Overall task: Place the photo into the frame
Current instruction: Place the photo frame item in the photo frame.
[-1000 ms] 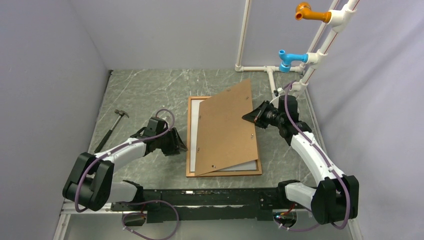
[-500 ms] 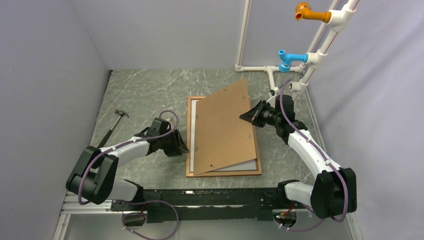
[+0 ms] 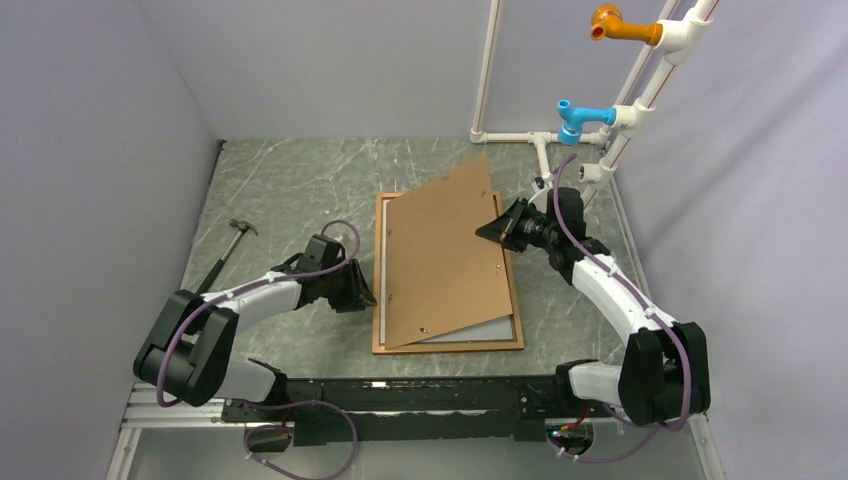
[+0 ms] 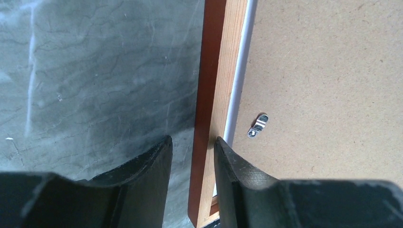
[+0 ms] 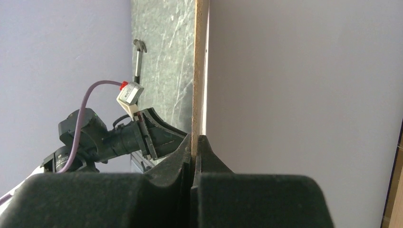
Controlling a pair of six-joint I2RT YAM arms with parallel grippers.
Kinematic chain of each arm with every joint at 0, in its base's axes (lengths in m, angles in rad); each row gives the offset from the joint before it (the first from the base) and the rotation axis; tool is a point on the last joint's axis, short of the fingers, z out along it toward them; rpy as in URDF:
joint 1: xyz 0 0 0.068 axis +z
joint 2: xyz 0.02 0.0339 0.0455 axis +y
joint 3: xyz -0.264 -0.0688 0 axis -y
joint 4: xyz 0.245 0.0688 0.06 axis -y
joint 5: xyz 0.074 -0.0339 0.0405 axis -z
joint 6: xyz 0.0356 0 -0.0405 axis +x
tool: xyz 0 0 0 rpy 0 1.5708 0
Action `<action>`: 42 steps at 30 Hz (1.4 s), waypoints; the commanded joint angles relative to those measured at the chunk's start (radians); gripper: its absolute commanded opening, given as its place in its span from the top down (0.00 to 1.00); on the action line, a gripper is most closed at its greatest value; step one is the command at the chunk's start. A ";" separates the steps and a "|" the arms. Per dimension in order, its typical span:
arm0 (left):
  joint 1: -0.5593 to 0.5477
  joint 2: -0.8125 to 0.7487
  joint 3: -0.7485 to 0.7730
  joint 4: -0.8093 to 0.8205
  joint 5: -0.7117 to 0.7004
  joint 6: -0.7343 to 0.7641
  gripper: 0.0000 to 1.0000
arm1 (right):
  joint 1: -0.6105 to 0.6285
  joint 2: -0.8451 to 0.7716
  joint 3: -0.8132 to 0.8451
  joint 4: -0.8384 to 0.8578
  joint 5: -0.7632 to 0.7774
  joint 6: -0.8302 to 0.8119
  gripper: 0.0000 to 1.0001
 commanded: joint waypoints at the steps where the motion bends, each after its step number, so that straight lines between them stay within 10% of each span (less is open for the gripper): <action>1: -0.006 0.018 0.022 -0.029 -0.050 0.034 0.58 | 0.009 0.007 0.048 0.104 -0.033 -0.045 1.00; 42: -0.010 0.051 0.044 -0.057 -0.057 0.062 0.66 | 0.010 0.047 -0.084 0.217 0.073 0.048 1.00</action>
